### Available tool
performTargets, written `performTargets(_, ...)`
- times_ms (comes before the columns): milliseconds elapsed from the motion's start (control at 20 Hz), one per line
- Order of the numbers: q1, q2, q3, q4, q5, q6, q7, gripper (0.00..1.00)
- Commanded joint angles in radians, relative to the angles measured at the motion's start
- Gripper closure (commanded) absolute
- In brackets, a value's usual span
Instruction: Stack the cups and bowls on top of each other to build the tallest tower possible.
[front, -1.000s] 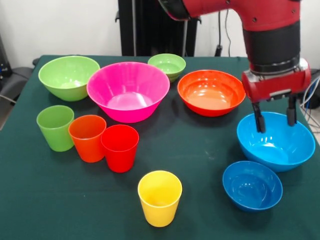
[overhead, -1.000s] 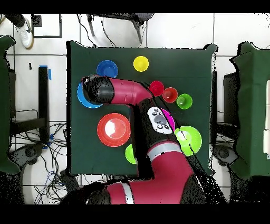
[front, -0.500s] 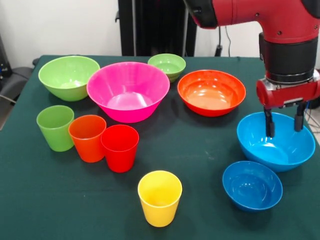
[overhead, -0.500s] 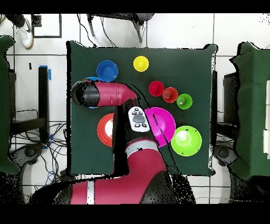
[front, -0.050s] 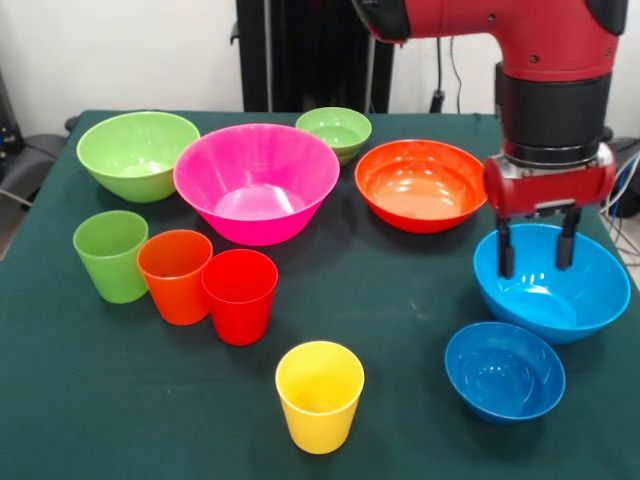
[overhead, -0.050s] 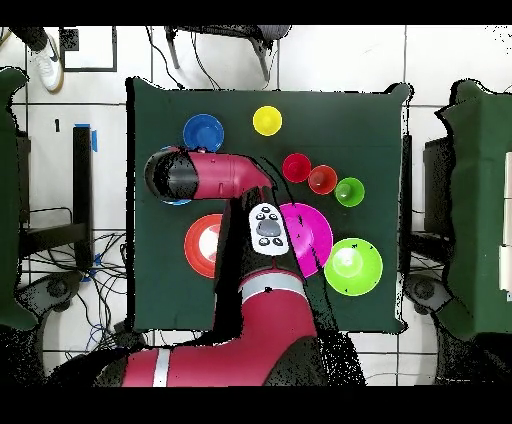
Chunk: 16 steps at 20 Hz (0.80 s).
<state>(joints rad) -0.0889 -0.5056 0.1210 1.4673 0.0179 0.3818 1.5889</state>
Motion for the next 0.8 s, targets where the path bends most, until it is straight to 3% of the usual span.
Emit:
performTargets(50,-0.006,-0.019,-0.039,-0.037,-0.050,0.131,0.066,0.00)
performTargets(800,-0.073,0.049,0.027,-0.010,-0.031,0.137,0.031,0.00)
